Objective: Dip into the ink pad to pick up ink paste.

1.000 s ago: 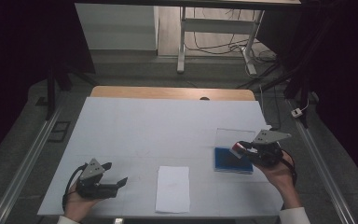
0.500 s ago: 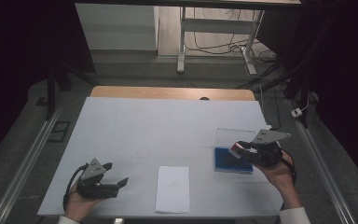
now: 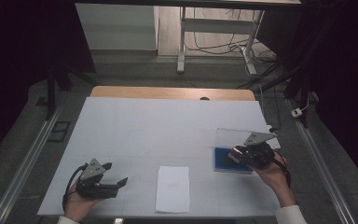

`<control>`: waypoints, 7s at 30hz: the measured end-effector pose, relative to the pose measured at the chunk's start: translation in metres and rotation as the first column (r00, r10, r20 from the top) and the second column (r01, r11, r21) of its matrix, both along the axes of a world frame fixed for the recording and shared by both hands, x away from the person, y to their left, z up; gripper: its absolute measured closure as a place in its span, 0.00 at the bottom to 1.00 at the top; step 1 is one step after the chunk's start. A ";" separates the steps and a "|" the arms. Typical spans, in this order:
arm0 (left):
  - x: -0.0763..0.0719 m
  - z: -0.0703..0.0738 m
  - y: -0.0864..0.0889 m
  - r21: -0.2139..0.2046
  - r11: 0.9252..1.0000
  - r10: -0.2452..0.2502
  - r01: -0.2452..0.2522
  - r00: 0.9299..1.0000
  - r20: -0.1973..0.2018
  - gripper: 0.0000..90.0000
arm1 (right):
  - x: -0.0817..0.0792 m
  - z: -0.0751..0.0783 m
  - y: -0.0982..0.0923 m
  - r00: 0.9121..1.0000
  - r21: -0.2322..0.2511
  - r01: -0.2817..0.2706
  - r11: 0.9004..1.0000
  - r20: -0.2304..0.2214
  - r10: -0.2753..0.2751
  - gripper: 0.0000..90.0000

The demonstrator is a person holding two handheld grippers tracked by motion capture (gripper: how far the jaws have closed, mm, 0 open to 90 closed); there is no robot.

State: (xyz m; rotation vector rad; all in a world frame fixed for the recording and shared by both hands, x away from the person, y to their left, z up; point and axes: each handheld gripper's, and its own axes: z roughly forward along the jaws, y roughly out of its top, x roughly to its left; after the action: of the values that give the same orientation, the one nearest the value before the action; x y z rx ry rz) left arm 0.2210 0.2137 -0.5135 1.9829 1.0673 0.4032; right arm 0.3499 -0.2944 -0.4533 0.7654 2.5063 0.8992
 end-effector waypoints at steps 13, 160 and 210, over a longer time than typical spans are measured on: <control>-0.001 0.000 0.000 0.001 1.000 0.004 -0.004 1.000 0.004 0.19 | 0.003 -0.004 -0.001 1.000 -0.018 0.012 1.000 -0.007 -0.012 0.78; -0.001 -0.003 0.001 0.039 0.999 0.014 -0.014 1.000 -0.008 0.19 | 0.005 -0.005 0.001 0.998 0.014 0.055 0.998 -0.018 -0.055 0.78; -0.002 -0.003 0.001 0.041 0.999 0.016 -0.016 1.000 -0.011 0.19 | 0.019 -0.013 0.019 0.989 -0.140 0.066 0.988 -0.125 -0.084 0.79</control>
State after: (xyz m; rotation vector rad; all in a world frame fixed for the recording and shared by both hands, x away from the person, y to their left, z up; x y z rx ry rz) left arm 0.2192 0.2142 -0.5168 2.0161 1.0910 0.4256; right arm 0.3687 -0.2752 -0.4668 0.8936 2.5998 0.6653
